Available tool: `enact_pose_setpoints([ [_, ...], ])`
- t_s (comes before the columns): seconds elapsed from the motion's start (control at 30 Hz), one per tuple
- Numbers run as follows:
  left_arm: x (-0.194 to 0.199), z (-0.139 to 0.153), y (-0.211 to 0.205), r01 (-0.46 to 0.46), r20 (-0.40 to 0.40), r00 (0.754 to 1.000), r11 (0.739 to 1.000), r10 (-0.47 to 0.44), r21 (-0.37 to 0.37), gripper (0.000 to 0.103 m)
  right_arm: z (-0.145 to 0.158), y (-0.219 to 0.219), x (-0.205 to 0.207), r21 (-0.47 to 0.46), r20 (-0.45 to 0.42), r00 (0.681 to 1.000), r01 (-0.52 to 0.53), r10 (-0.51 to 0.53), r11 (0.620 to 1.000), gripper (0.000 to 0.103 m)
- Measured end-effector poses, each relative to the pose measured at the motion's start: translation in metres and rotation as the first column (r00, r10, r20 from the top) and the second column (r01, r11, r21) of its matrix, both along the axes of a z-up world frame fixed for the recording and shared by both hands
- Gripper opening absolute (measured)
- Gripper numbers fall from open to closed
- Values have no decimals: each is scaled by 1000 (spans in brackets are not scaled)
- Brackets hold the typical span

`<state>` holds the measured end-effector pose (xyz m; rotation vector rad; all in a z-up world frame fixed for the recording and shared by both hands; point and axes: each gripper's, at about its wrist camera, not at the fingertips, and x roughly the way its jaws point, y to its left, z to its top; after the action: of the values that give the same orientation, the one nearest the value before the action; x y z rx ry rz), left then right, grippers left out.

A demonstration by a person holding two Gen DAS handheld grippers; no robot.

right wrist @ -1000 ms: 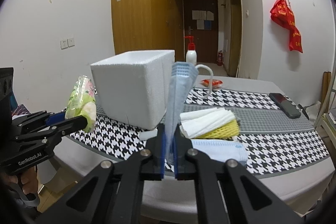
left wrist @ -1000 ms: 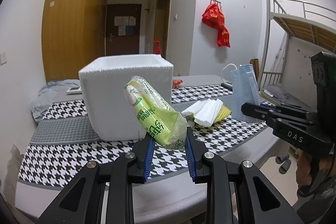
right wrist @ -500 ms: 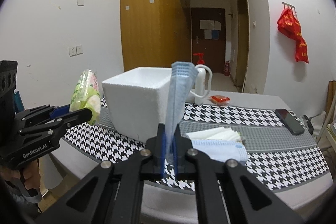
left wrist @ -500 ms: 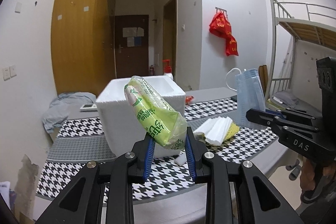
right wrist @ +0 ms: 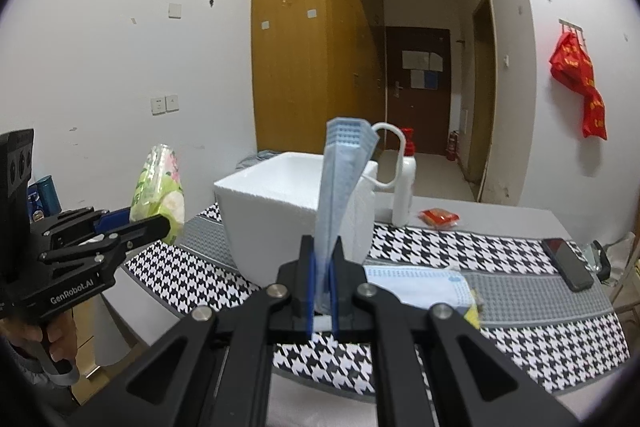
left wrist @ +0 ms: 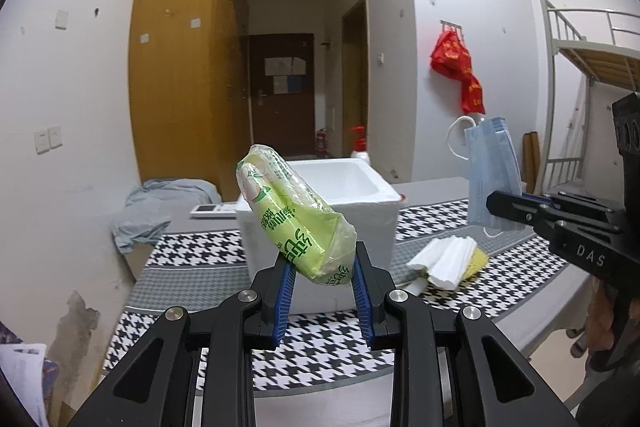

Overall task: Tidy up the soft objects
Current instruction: 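Carry the blue mask in the right tool over the white foam box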

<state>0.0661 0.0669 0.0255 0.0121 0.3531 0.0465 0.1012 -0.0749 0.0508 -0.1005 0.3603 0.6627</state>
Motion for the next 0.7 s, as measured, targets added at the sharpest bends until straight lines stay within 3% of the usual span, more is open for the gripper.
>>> enact_pose_setpoints([
  [0.7,13,3,42,-96,14,995,995,95,10,29,31,52,51,-7,30,998,-59,59,998,8],
])
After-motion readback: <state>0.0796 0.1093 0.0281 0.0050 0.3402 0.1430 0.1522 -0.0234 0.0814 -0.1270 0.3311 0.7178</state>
